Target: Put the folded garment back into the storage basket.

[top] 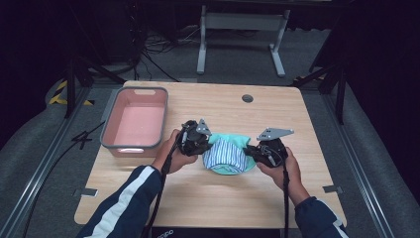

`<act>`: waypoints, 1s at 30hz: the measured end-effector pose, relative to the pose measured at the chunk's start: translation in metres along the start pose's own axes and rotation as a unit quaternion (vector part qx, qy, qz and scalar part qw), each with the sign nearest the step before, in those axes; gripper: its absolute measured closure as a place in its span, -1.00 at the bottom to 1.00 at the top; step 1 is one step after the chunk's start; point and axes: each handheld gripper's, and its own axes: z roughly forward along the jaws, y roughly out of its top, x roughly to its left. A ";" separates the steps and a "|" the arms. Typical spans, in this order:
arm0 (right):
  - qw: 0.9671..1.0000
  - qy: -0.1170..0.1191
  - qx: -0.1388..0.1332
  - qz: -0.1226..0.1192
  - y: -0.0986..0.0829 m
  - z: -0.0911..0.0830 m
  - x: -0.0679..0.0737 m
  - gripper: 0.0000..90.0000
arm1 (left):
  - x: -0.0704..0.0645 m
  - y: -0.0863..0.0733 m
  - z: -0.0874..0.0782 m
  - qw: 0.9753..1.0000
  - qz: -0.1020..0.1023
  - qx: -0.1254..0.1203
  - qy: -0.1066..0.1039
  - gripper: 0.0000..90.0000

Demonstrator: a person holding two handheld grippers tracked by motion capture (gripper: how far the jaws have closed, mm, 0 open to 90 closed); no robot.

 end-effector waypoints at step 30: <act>0.998 0.020 -0.025 -0.049 0.065 0.015 0.029 0.87 | 0.029 -0.023 -0.058 0.999 -0.022 -0.018 0.046 0.84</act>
